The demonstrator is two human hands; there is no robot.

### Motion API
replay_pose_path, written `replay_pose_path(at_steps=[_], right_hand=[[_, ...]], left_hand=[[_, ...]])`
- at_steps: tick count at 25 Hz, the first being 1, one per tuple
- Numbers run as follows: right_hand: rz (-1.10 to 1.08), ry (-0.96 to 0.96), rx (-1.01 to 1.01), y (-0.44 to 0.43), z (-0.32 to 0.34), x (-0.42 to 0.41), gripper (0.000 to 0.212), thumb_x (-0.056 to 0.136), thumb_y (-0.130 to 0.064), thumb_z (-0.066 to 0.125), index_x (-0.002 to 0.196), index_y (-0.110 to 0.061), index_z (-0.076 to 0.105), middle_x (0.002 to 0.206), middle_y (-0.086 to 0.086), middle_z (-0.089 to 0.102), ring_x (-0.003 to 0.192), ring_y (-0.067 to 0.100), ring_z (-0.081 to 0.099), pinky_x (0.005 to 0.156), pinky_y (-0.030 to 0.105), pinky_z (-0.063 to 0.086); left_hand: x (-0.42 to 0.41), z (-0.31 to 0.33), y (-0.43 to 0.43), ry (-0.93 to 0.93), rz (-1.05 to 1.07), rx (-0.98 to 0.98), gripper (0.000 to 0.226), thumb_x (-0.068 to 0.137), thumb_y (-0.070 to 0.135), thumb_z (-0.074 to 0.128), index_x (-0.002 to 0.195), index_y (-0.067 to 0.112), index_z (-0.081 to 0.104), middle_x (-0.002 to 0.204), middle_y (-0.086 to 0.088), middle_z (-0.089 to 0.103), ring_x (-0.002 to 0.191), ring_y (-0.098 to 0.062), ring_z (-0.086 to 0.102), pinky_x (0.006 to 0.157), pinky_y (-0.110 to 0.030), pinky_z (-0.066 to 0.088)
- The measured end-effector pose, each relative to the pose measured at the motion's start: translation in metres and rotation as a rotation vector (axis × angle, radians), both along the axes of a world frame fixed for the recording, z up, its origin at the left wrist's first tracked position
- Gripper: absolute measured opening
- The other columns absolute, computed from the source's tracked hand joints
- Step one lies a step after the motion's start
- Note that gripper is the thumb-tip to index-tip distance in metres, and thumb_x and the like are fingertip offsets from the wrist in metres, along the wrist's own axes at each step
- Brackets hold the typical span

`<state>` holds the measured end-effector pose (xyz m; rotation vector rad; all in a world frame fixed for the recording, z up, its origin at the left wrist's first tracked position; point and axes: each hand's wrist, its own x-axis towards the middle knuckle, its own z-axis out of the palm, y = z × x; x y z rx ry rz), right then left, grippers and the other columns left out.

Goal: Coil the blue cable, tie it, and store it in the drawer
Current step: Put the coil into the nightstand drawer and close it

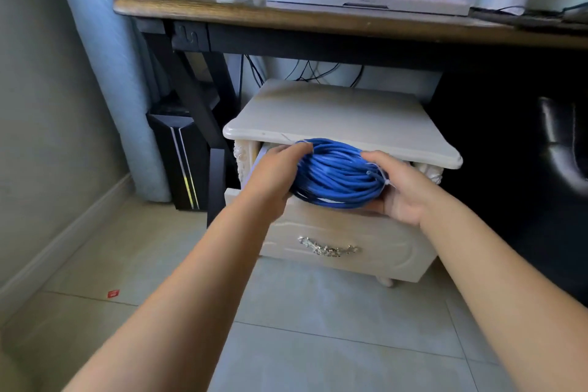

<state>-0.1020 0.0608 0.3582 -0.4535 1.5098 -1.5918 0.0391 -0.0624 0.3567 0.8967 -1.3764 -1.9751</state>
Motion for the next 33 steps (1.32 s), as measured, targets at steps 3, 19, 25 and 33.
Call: replay_pose_path(at_steps=[3,19,25,33], right_hand=[[-0.035,-0.048,0.076,-0.016,-0.009,-0.026,0.015,0.091,-0.017,0.055,0.1,-0.009,0.063,0.097,0.011,0.067,0.083,0.026,0.069,0.073,0.045,0.061],[-0.024,0.718,0.486,-0.049,-0.053,-0.061,0.046,0.098,-0.026,0.053,0.143,-0.016,0.047,0.14,0.003,0.052,0.123,0.023,0.052,0.096,0.028,0.04],[-0.311,1.503,0.151,0.016,-0.057,0.03,0.025,0.087,-0.036,0.053,0.068,-0.021,0.056,0.063,-0.008,0.052,0.059,0.014,0.048,0.054,0.028,0.036],[-0.183,1.693,0.349,0.028,-0.119,0.03,0.03,0.081,-0.033,0.046,0.097,-0.019,0.068,0.091,0.0,0.065,0.085,0.026,0.062,0.066,0.036,0.051]], left_hand=[[-0.032,-0.004,-0.027,-0.236,-0.089,0.013,0.013,0.088,0.018,0.063,0.095,0.008,0.059,0.101,-0.017,0.062,0.089,-0.033,0.067,0.079,-0.052,0.058],[-0.068,-0.03,-0.046,-0.635,-0.321,-0.62,0.034,0.096,0.017,0.053,0.128,0.01,0.061,0.123,-0.009,0.062,0.1,-0.022,0.057,0.083,-0.029,0.046],[0.009,-0.059,0.017,-0.384,-0.01,-1.429,0.028,0.092,0.043,0.045,0.072,0.024,0.051,0.069,0.01,0.05,0.069,-0.017,0.052,0.054,-0.032,0.042],[0.021,-0.129,0.004,-0.612,-0.044,-1.653,0.028,0.088,0.041,0.05,0.102,0.02,0.062,0.099,0.002,0.057,0.09,-0.024,0.054,0.072,-0.036,0.042]])
